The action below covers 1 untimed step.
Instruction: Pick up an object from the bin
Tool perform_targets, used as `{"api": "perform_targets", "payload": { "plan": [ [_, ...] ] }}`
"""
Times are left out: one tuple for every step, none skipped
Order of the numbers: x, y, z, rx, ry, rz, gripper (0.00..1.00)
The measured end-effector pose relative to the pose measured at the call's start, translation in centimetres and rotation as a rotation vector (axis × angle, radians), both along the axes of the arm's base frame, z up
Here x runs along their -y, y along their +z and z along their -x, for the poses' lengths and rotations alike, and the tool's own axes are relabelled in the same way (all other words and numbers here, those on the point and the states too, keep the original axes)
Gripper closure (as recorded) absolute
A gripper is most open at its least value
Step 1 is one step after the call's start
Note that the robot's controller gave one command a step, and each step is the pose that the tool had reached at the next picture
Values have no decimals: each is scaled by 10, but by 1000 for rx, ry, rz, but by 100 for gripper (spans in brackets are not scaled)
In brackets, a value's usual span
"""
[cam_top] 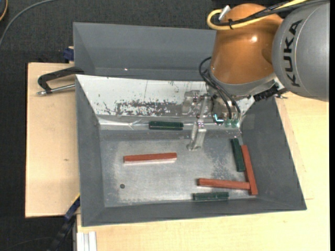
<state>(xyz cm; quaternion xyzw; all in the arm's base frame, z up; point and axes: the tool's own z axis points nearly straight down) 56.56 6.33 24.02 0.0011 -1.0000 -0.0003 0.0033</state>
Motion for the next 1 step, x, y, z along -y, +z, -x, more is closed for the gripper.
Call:
{"api": "perform_targets", "payload": {
  "plan": [
    [-8, -134, 13, 1, 288, -2, 0]
  ]
}}
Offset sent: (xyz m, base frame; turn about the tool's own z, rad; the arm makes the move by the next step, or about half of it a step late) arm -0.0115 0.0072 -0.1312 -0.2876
